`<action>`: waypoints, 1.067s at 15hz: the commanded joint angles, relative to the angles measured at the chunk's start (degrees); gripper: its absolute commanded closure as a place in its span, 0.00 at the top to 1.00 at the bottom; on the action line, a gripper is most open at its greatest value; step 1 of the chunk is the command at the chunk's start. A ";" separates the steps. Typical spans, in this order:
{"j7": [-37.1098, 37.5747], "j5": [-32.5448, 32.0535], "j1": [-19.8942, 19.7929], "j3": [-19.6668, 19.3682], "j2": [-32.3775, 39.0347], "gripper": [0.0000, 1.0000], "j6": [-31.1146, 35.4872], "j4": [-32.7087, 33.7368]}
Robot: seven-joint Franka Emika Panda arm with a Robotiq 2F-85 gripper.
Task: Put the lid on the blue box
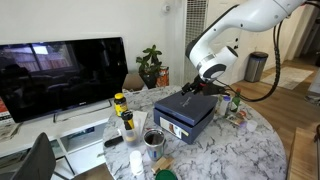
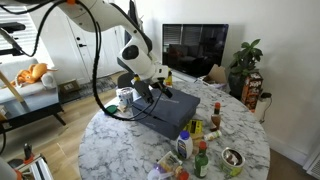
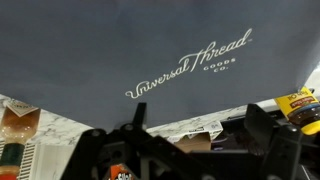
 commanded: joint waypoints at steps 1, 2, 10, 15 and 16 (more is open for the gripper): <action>3.02 0.15 -3.32 4.67 -7.35 1.00 -0.76 -9.22; 3.77 0.18 -3.93 5.66 -8.86 1.00 -1.28 -10.65; 7.27 2.12 -4.37 8.29 -16.94 1.00 -2.05 -13.12; 9.86 5.50 -3.94 8.30 -19.63 1.00 -1.09 -15.05; 10.46 6.02 -5.60 8.32 -24.96 1.00 -3.34 -20.55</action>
